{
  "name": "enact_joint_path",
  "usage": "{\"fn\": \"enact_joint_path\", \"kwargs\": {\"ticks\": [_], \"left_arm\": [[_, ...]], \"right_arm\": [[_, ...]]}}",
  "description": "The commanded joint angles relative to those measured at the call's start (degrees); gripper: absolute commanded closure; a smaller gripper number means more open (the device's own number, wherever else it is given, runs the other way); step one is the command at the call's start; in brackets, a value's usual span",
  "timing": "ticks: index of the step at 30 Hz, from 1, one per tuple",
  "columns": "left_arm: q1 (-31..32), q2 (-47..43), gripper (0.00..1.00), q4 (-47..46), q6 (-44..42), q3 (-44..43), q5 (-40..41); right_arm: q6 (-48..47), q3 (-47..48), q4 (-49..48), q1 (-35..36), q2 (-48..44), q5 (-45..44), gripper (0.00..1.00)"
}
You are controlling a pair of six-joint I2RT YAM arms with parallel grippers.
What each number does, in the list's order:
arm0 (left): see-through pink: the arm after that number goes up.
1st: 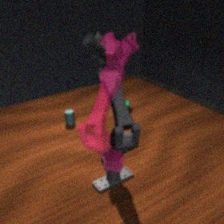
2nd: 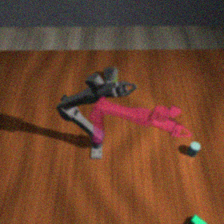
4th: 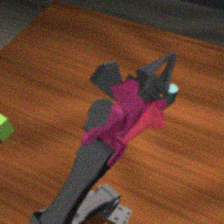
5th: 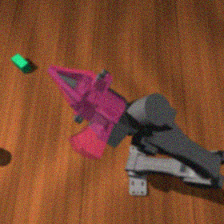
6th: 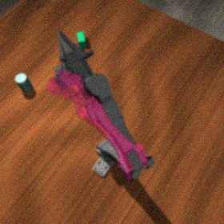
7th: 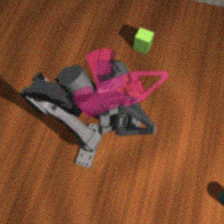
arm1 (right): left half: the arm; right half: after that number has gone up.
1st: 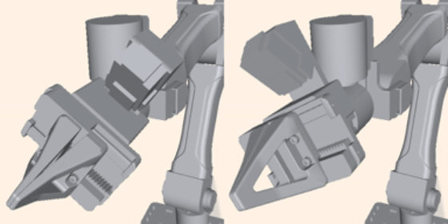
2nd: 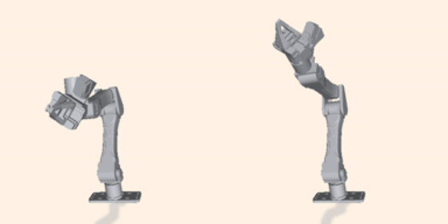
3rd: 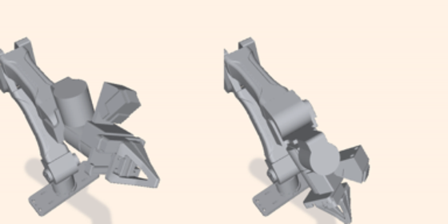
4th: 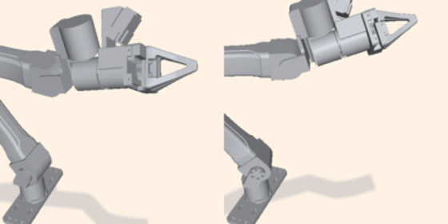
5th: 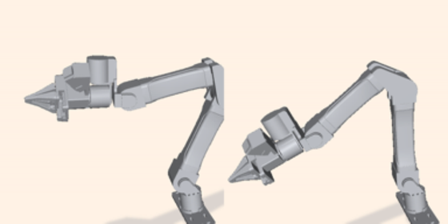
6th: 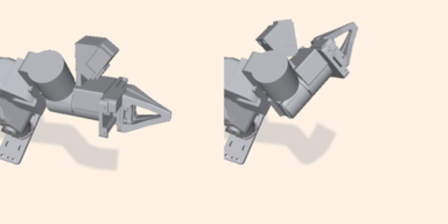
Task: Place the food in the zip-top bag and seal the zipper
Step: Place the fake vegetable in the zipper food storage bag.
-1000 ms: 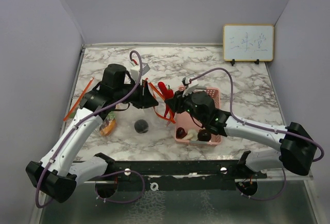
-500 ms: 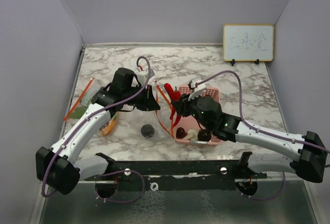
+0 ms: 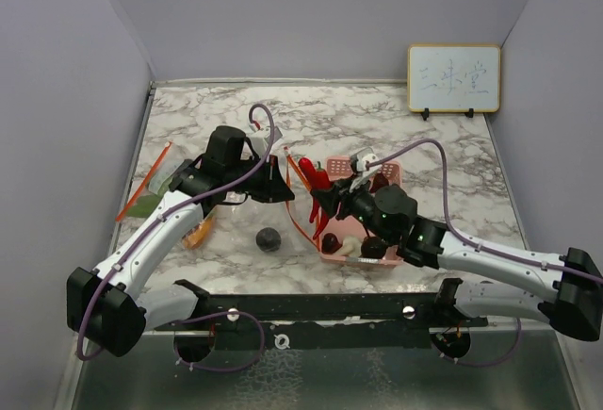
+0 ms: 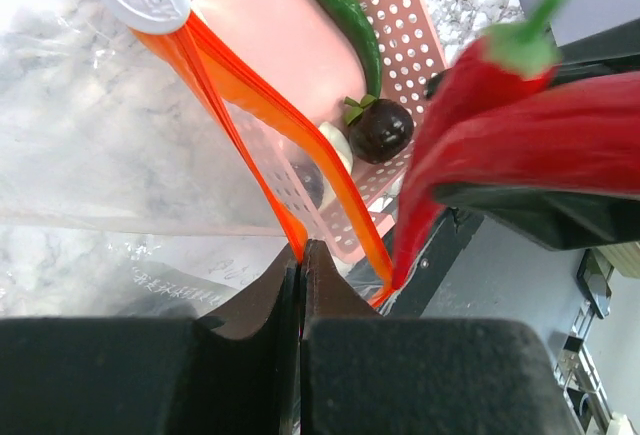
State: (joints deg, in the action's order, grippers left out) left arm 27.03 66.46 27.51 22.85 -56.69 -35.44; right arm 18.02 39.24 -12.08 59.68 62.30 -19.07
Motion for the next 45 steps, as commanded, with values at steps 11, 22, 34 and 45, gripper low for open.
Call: {"fn": "enact_joint_path", "kwargs": {"ticks": [11,22,34,45], "left_arm": [[0.22,0.68,1.0,-2.07,2.9,-5.28,-2.79],[0.22,-0.09,1.0,-4.34,5.56,-4.79,-4.96],[0.22,2.0,1.0,-5.95,5.53,-5.19,-5.15],[0.2,1.67,1.0,-6.68,6.17,-4.52,-5.18]], "right_arm": [[-9.99,-2.65,-23.71,4.18,7.15,-4.99,0.93],[-19.23,-6.15,-29.29,8.43,10.36,-20.06,0.92],[-18.41,-1.98,-12.74,10.02,7.3,-9.58,0.24],[-8.84,2.05,-0.35,10.02,-4.15,-7.28,0.11]]}}
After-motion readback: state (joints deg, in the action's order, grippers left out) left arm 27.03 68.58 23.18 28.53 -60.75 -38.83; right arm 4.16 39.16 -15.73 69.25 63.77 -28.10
